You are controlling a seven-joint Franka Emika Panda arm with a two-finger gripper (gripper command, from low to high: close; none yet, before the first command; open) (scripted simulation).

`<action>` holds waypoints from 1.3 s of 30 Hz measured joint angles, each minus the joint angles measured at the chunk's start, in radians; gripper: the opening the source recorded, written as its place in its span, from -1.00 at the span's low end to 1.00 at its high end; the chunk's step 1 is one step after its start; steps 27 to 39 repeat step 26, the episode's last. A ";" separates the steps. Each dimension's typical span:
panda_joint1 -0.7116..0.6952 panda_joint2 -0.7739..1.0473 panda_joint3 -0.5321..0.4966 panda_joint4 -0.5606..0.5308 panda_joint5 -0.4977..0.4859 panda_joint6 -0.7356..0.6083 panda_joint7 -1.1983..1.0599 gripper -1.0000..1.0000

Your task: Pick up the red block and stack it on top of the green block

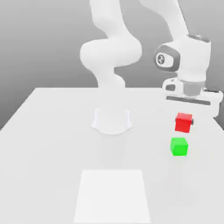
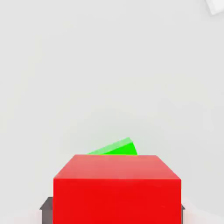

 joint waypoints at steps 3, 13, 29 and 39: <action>-0.019 0.023 0.012 0.001 -0.022 0.024 0.014 -1.00; -0.082 0.113 0.052 0.002 -0.103 0.108 0.067 -1.00; -0.155 0.242 0.087 -0.002 -0.237 0.219 0.160 -1.00; -0.155 0.242 0.087 -0.002 -0.237 0.219 0.160 -1.00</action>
